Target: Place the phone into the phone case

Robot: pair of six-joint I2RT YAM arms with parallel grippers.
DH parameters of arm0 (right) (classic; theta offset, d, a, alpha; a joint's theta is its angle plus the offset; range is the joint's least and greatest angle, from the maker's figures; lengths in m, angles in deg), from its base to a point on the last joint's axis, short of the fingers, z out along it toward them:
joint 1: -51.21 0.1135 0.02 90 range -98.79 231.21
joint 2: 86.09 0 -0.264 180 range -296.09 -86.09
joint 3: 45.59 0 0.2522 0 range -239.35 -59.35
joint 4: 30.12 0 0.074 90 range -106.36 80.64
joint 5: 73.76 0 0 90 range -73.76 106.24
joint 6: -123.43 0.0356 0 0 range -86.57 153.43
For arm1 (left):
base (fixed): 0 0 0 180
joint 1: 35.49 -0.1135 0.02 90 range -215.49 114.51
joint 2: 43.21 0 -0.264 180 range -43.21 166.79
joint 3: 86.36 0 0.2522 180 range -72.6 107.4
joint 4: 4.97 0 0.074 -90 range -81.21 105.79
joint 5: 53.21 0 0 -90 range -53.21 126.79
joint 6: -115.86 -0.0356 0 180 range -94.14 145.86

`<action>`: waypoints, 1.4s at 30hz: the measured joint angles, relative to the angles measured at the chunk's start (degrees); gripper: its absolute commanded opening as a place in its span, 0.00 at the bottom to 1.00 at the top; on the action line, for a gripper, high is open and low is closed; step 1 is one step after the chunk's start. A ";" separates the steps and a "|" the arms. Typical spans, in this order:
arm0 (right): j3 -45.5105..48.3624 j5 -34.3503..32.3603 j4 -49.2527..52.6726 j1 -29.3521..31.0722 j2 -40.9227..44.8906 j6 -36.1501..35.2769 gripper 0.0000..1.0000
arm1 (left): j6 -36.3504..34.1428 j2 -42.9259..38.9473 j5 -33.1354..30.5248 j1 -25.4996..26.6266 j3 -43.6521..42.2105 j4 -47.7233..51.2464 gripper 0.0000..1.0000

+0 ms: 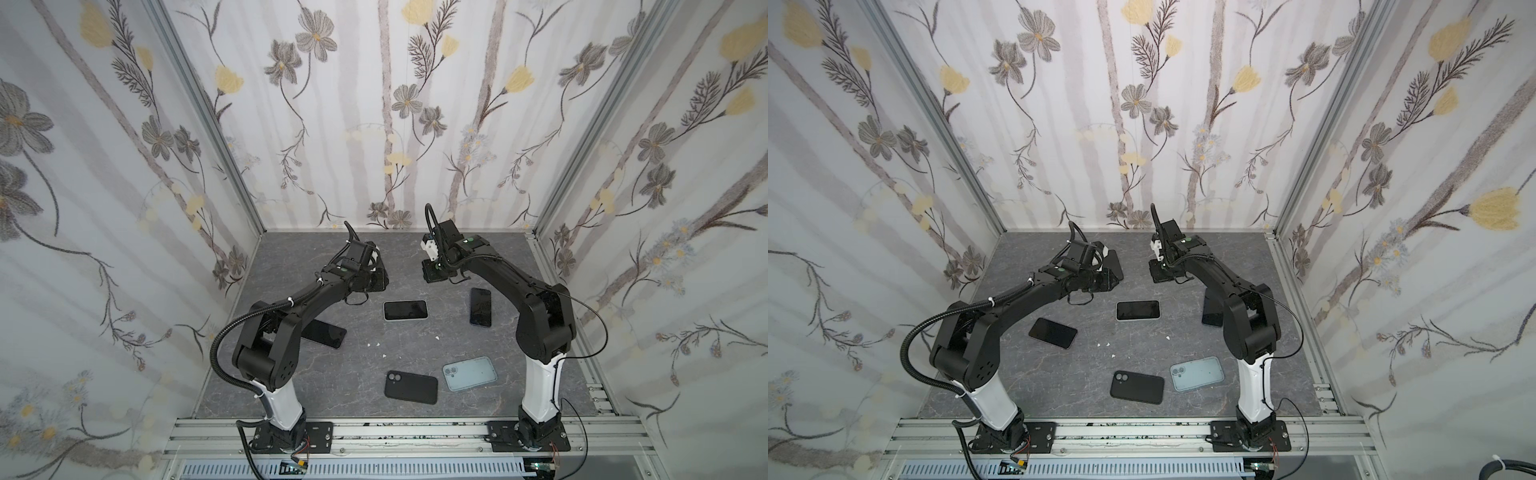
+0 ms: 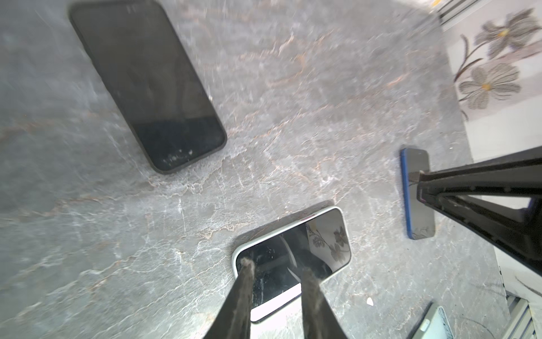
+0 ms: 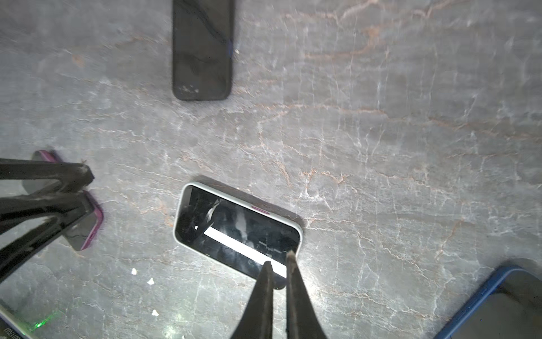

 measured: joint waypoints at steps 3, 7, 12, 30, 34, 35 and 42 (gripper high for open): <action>1.38 -0.72 -2.58 2.03 3.78 -1.27 0.15 | -1.27 -3.82 -0.92 -0.02 -1.70 0.04 0.31; 4.33 -2.49 -6.99 5.44 9.11 -3.21 0.16 | -2.14 -8.26 -2.40 -0.11 -4.42 0.22 0.33; 11.10 -4.39 -14.64 8.85 15.98 -5.49 0.17 | -3.69 -14.23 -3.45 -0.11 -9.51 -0.22 0.39; 40.68 -5.31 -45.90 10.91 38.42 -16.74 0.53 | -16.52 -38.47 8.72 0.35 -29.38 -11.78 0.77; 40.89 -1.03 -46.66 10.93 39.08 -22.86 0.57 | -20.83 -45.70 11.23 0.74 -35.69 -15.21 0.98; 40.89 0.39 -45.77 10.93 38.84 -25.38 0.60 | -21.68 -47.39 11.63 0.83 -37.18 -16.09 1.00; 43.95 10.97 -37.33 11.15 38.21 -42.71 0.90 | -27.69 -55.58 13.09 1.18 -44.61 -19.98 1.00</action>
